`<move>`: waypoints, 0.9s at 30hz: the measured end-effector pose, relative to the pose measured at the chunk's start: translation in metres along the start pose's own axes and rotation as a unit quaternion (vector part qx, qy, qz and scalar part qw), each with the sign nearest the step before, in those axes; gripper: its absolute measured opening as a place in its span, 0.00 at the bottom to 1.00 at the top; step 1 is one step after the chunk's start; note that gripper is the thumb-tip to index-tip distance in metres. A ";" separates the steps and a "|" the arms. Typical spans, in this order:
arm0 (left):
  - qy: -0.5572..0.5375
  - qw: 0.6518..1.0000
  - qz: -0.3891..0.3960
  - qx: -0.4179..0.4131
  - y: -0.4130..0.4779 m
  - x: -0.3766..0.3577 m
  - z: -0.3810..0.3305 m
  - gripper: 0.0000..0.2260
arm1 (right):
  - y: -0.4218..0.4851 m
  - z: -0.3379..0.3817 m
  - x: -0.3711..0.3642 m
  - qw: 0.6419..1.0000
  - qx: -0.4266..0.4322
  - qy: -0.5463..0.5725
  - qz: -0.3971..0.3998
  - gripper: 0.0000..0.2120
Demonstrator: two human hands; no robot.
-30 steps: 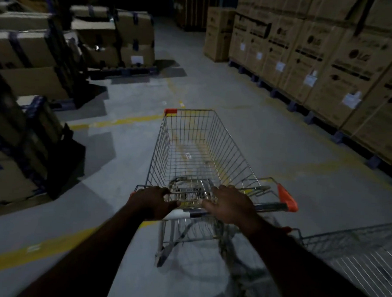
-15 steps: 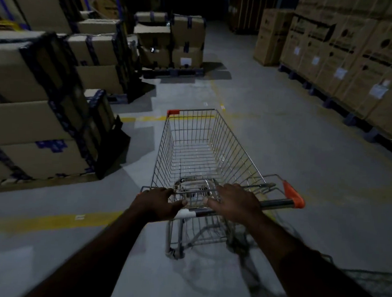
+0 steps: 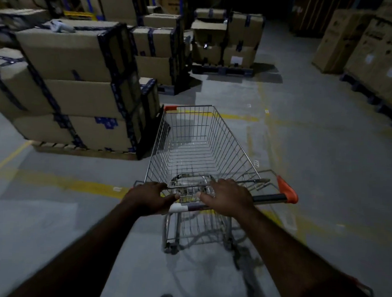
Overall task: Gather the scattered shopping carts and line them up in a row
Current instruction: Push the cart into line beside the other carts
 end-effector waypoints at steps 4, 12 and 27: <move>-0.028 0.999 -0.006 0.027 -0.028 0.005 0.028 0.60 | 0.004 0.033 -0.005 0.999 0.035 -0.002 0.009 0.42; -0.050 0.995 -0.026 0.082 -0.072 -0.001 0.090 0.54 | 0.006 0.099 -0.015 0.994 0.102 -0.003 0.030 0.44; -0.084 0.976 -0.061 0.193 -0.143 0.010 0.219 0.55 | 0.028 0.253 -0.041 0.973 0.226 -0.028 0.049 0.45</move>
Point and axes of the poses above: each hand's wrist, its own y-axis towards the middle knuckle, its own x-axis out of the back of the hand, z = x × y, the point moved 9 cm from there along y, towards the middle knuckle, and after that the axes turned 4 degrees about -z, right-handed, at the moved point
